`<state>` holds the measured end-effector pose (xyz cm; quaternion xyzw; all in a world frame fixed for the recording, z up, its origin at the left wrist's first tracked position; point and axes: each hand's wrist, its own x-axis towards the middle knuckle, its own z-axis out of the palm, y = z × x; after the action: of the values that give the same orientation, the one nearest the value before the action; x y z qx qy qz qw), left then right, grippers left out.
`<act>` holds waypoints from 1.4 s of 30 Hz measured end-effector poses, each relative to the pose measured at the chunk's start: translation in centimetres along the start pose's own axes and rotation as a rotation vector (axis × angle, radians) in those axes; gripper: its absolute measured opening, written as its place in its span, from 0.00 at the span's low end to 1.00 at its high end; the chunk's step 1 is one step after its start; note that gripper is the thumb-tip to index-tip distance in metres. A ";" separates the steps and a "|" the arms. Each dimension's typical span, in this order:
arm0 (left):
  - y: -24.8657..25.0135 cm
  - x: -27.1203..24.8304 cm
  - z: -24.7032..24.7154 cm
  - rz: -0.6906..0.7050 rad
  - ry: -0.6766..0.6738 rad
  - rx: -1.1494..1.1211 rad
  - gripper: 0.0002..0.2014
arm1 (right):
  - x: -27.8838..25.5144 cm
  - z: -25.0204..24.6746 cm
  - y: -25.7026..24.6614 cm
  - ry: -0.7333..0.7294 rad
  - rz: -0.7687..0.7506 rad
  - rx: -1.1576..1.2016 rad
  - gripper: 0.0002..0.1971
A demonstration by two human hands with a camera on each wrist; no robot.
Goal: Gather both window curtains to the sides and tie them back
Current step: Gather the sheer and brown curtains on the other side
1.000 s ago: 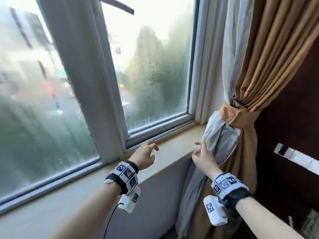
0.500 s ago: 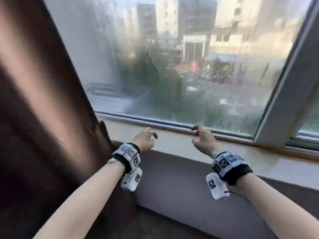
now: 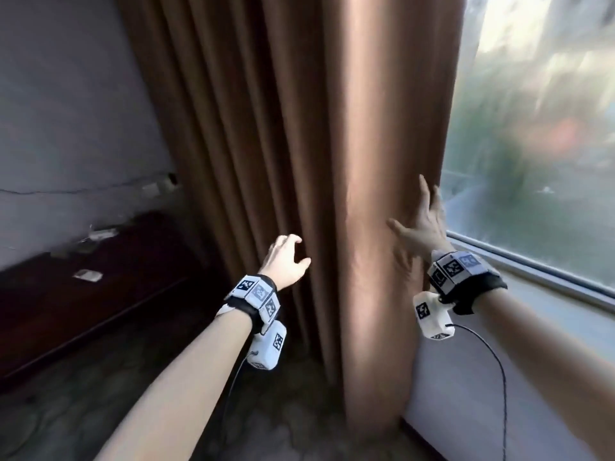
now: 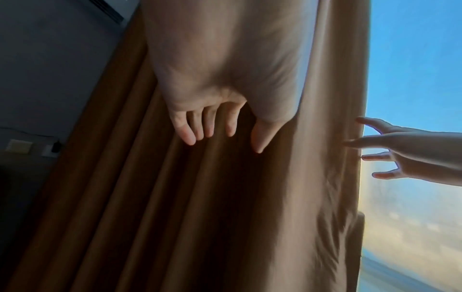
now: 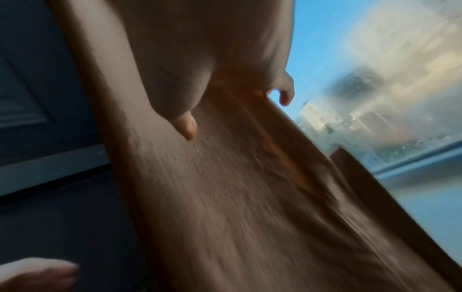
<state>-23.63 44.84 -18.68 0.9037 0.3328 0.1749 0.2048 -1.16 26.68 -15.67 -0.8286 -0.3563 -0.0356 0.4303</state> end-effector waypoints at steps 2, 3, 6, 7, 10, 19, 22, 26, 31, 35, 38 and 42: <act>0.7 1.8 -0.6 -0.004 0.045 -0.060 0.32 | 3.7 -0.4 -1.1 0.126 0.004 0.083 0.56; 1.2 3.1 -0.8 -0.006 0.061 -0.096 0.36 | 5.9 -0.3 -1.5 0.134 0.018 0.134 0.59; 3.9 7.1 -1.4 -0.007 0.109 -0.213 0.49 | 11.6 1.0 -2.4 0.044 -0.032 0.252 0.67; 4.9 8.6 -1.5 0.004 0.145 -0.269 0.53 | 13.1 2.1 -2.7 -0.003 -0.070 0.277 0.69; 6.9 13.9 -1.7 0.074 0.278 -0.335 0.54 | 17.4 6.2 -4.1 -0.080 -0.158 0.317 0.69; -0.9 26.8 -7.1 -0.078 0.933 0.065 0.25 | 29.0 18.3 -8.1 -0.081 -0.235 0.530 0.62; -4.8 29.9 -8.7 -0.116 0.833 0.008 0.26 | 32.0 21.2 -9.8 -0.234 -0.189 0.596 0.52; -9.4 34.3 -10.0 -0.174 0.729 -0.194 0.27 | 36.0 25.6 -12.8 -0.340 -0.220 0.610 0.43; -14.9 38.9 -13.1 -0.217 0.785 -0.204 0.25 | 41.7 33.5 -17.4 -0.414 -0.258 0.600 0.45; -21.0 44.0 -16.1 -0.261 0.803 -0.189 0.25 | 46.6 40.7 -21.7 -0.455 -0.254 0.510 0.36; -25.4 48.0 -18.1 -0.260 0.793 -0.178 0.25 | 50.0 45.2 -24.6 -0.452 -0.247 0.473 0.32; -31.2 52.9 -20.0 -0.260 0.757 -0.202 0.25 | 54.1 51.3 -27.7 -0.469 -0.246 0.468 0.31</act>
<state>-11.27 107.20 -7.21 0.7014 0.4771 0.4995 0.1758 9.10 105.29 -9.04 -0.6439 -0.5412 0.1868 0.5076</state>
